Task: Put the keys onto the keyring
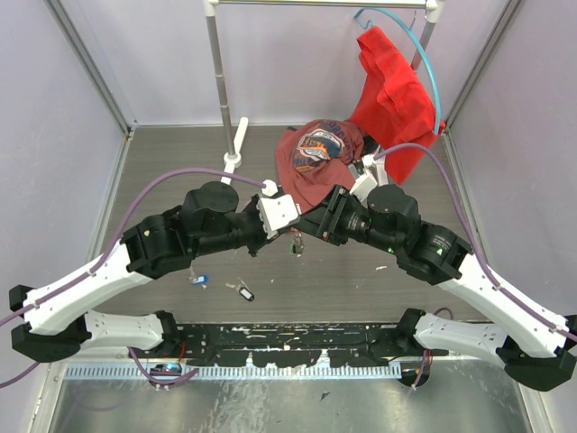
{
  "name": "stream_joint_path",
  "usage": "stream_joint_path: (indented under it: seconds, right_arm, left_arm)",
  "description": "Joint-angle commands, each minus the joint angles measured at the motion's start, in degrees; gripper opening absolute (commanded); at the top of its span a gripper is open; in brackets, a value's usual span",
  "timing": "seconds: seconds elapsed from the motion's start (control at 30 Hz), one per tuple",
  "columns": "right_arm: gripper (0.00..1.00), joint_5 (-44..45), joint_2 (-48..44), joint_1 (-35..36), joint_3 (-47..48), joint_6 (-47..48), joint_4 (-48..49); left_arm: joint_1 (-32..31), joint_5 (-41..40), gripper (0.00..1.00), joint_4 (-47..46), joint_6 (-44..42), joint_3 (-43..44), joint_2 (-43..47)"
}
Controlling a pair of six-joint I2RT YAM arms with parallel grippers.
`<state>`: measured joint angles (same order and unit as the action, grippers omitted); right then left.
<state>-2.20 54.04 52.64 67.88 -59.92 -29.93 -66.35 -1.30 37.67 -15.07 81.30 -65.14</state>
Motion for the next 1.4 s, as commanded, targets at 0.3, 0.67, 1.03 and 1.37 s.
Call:
stream_joint_path:
  seconds: [0.3,0.67,1.03,1.37]
  right_arm:
    - [0.27,0.2,-0.2,0.0,0.0,-1.4,3.5]
    - [0.01,1.9,-1.1,0.0,-0.9,-1.7,3.4]
    - [0.01,6.9,-2.8,0.0,0.5,-0.6,1.7]
    - [0.01,10.4,-2.0,0.1,3.3,1.7,-1.2]
  left_arm:
    - [-0.7,-0.2,0.0,-1.1,-0.7,2.1,0.2]
    - [-0.7,-0.5,0.0,-2.2,-0.6,1.5,0.5]
    - [-0.8,-1.4,0.43,-4.0,2.0,-1.3,3.4]
    - [-0.7,-5.8,0.45,-4.9,6.5,-7.2,7.7]
